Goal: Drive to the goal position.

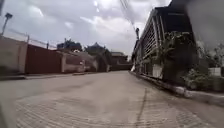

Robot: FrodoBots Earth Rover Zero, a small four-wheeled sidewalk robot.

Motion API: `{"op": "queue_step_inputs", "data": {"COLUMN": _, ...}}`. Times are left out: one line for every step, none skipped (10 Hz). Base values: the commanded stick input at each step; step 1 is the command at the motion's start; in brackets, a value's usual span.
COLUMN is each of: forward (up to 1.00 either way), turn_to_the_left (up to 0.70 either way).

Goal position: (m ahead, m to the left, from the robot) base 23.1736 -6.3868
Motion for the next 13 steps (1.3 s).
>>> {"op": "queue_step_inputs", "data": {"forward": 0.50, "turn_to_the_left": 0.01}}
{"op": "queue_step_inputs", "data": {"forward": 0.50, "turn_to_the_left": 0.01}}
{"op": "queue_step_inputs", "data": {"forward": 0.50, "turn_to_the_left": 0.01}}
{"op": "queue_step_inputs", "data": {"forward": 0.50, "turn_to_the_left": 0.01}}
{"op": "queue_step_inputs", "data": {"forward": 0.50, "turn_to_the_left": 0.01}}
{"op": "queue_step_inputs", "data": {"forward": 0.50, "turn_to_the_left": 0.01}}
{"op": "queue_step_inputs", "data": {"forward": 0.50, "turn_to_the_left": 0.01}}
{"op": "queue_step_inputs", "data": {"forward": 0.50, "turn_to_the_left": -0.20}}
{"op": "queue_step_inputs", "data": {"forward": 0.50, "turn_to_the_left": -0.40}}
{"op": "queue_step_inputs", "data": {"forward": 0.50, "turn_to_the_left": -0.46}}
{"op": "queue_step_inputs", "data": {"forward": 0.50, "turn_to_the_left": -0.28}}
{"op": "queue_step_inputs", "data": {"forward": 0.50, "turn_to_the_left": 0.01}}
{"op": "queue_step_inputs", "data": {"forward": 0.50, "turn_to_the_left": 0.01}}
